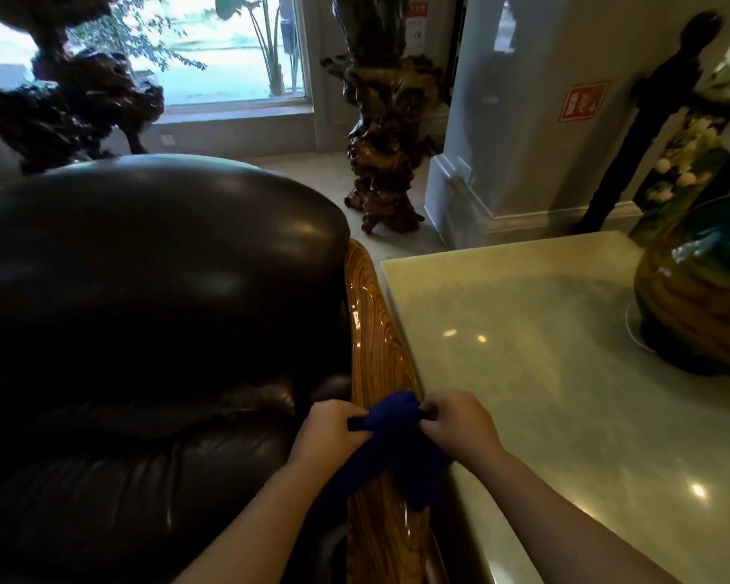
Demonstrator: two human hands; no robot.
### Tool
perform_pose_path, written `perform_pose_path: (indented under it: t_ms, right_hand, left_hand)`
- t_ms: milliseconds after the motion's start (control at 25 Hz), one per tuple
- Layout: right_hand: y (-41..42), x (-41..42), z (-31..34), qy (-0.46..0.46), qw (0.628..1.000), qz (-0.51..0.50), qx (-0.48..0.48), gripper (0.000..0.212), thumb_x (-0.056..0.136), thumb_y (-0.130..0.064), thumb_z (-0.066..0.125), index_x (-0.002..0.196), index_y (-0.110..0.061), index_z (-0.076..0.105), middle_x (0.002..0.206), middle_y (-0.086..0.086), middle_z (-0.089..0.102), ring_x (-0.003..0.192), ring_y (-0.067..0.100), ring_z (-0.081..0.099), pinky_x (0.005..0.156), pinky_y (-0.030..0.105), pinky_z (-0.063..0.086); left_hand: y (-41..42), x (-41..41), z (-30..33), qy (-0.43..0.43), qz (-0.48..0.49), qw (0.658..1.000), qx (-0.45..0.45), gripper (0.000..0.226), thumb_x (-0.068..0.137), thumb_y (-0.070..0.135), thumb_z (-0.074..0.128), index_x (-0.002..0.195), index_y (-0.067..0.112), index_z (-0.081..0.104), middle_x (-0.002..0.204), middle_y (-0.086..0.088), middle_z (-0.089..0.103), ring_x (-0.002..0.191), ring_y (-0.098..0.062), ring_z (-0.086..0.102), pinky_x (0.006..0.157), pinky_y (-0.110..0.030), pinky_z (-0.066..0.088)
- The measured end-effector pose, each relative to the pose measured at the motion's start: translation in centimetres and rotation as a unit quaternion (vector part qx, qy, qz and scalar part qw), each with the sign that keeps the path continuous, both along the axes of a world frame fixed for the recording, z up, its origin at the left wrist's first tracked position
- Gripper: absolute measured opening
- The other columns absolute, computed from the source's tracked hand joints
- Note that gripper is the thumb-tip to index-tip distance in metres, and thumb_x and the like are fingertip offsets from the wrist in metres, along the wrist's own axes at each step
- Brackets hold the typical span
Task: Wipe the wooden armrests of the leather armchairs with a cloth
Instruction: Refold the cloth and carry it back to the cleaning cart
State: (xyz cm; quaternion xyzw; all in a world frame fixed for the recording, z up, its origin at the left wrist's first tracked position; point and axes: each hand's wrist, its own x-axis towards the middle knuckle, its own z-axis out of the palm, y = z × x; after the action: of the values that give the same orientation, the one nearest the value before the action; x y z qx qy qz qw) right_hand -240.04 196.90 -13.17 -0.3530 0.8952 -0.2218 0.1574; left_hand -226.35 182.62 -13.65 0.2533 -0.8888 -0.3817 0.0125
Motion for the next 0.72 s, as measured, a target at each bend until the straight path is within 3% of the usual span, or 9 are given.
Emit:
perform_pose_path:
  t_ms: [200,280,400,600,720]
  right_hand:
    - [0.8,-0.3,11.8,-0.004,0.997,0.041,-0.071,0.010,0.070,-0.015,0.066,0.077,-0.018,0.072,0.069,-0.003,0.066,0.065,0.009,0.058,0.058,0.024,0.044]
    - [1.1,0.2,17.5,0.001,0.993,0.080,-0.089,0.007,0.071,-0.013,0.068,0.071,-0.020,0.070,0.063,-0.007,0.063,0.062,0.007,0.058,0.055,0.018,0.042]
    - [1.2,2.1,25.9,0.014,0.985,0.126,-0.117,0.022,0.069,-0.010,0.072,0.060,-0.027,0.062,0.058,-0.012,0.059,0.058,0.002,0.056,0.055,0.016,0.040]
    - [-0.3,7.5,34.6,0.048,0.966,0.202,-0.154,0.021,0.071,-0.014,0.073,0.063,-0.028,0.060,0.063,-0.012,0.060,0.063,0.000,0.058,0.054,0.010,0.042]
    - [-2.3,11.8,37.5,0.056,0.951,0.262,-0.154,0.016,0.072,-0.017,0.074,0.068,-0.027,0.063,0.066,-0.011,0.062,0.066,0.003,0.060,0.057,0.013,0.046]
  left_hand:
    - [-0.5,0.6,12.2,0.035,-0.022,0.999,-0.024,0.024,0.079,0.020,0.067,0.103,0.022,0.066,0.101,0.006,0.065,0.088,-0.001,0.058,0.073,-0.013,0.045]
    - [-0.2,1.6,17.6,0.052,-0.015,0.998,-0.028,0.024,0.077,0.019,0.070,0.100,0.021,0.067,0.098,0.007,0.065,0.087,-0.002,0.060,0.073,-0.015,0.047]
    - [-0.2,4.2,25.4,0.068,-0.017,0.997,-0.044,0.026,0.074,0.019,0.072,0.100,0.019,0.067,0.096,0.004,0.066,0.087,-0.004,0.061,0.075,-0.016,0.046]
    - [-1.3,11.1,34.4,0.062,0.002,0.996,-0.067,0.023,0.072,0.020,0.072,0.094,0.026,0.068,0.086,0.012,0.066,0.081,-0.001,0.062,0.077,-0.020,0.048]
    - [-1.9,17.0,37.2,0.065,0.041,0.993,-0.085,0.020,0.070,0.020,0.074,0.088,0.028,0.069,0.079,0.014,0.067,0.069,0.006,0.062,0.062,-0.011,0.046]
